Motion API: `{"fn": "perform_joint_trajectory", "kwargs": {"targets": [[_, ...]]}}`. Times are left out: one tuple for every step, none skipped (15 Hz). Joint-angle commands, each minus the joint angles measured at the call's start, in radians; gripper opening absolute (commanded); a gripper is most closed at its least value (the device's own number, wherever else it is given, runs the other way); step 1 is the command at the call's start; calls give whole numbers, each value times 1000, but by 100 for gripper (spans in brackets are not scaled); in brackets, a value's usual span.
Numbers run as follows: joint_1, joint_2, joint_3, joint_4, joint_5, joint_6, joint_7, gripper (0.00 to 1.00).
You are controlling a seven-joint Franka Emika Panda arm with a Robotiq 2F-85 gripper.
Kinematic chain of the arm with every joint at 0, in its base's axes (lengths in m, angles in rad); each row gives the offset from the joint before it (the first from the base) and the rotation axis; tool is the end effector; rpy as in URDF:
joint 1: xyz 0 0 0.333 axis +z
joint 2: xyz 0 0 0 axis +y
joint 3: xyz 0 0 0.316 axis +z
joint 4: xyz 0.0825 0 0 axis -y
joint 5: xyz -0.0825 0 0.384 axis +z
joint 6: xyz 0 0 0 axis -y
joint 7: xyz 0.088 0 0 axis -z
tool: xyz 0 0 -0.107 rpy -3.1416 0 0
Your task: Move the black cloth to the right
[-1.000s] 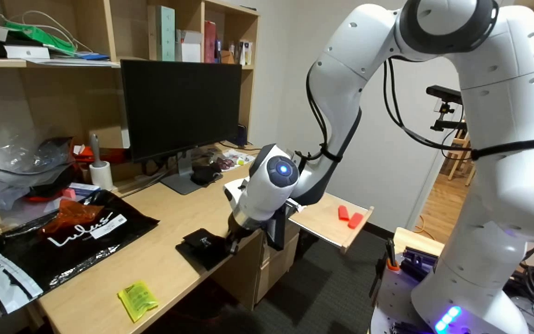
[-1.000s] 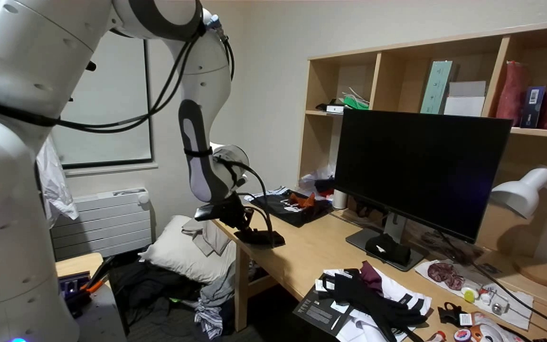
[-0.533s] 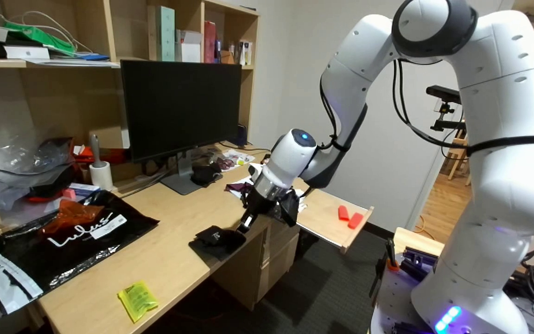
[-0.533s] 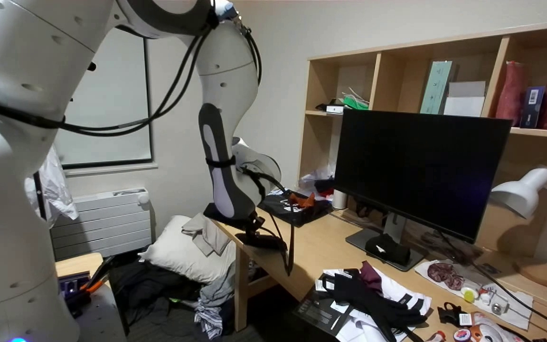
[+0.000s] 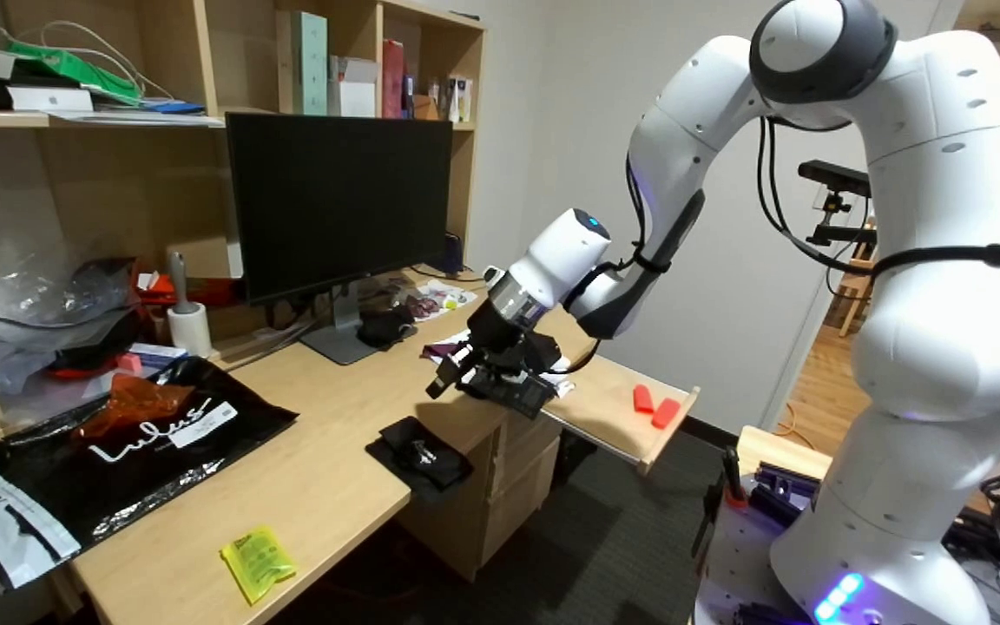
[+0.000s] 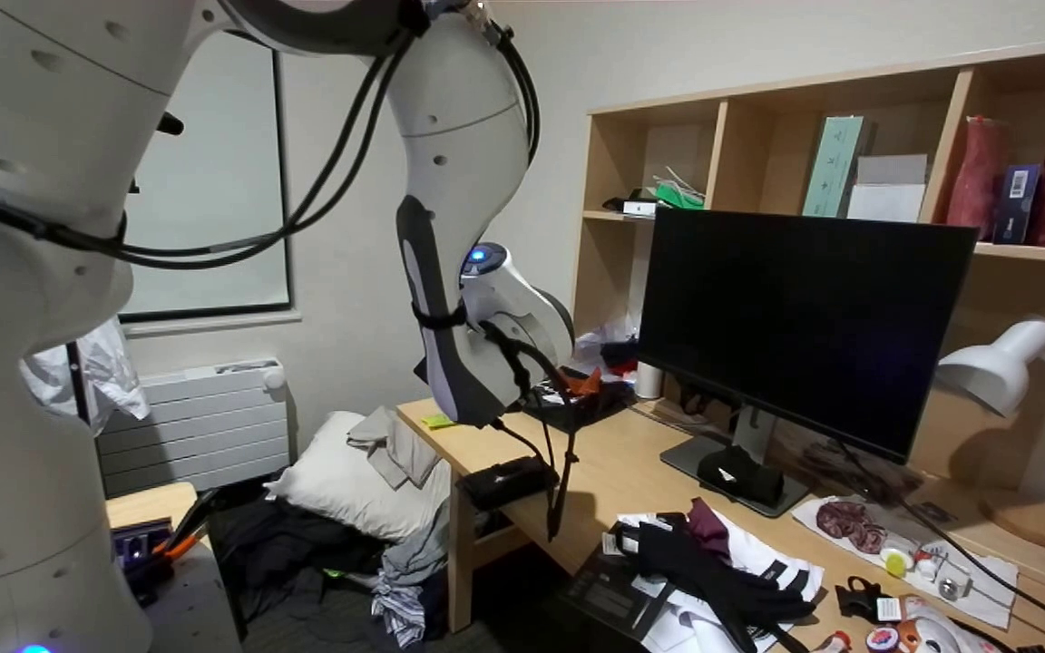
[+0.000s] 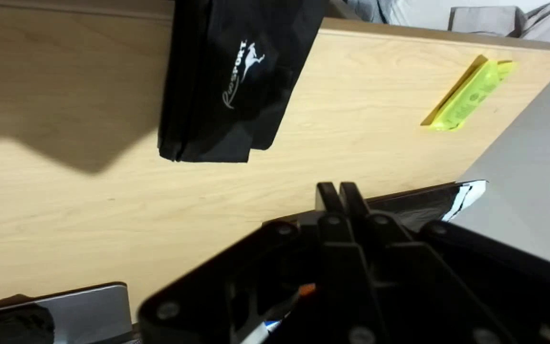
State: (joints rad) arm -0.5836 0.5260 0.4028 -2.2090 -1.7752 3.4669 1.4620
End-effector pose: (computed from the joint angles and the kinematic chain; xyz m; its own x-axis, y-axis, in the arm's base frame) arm 0.4903 0.0309 0.2102 0.8718 0.0113 0.4898 0.1996 -0.9212 -0.3340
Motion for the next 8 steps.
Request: {"fn": "perform_joint_trajectory", "kwargs": {"targets": [[-4, 0, 5, 0, 2, 0, 0, 7], [-4, 0, 6, 0, 3, 0, 0, 7], [-4, 0, 7, 0, 3, 0, 0, 7], [-4, 0, 8, 0, 3, 0, 0, 7], [-4, 0, 8, 0, 3, 0, 0, 7], [-4, 0, 8, 0, 3, 0, 0, 7], [-4, 0, 8, 0, 3, 0, 0, 32], [-1, 0, 6, -7, -5, -2, 2, 34]]}}
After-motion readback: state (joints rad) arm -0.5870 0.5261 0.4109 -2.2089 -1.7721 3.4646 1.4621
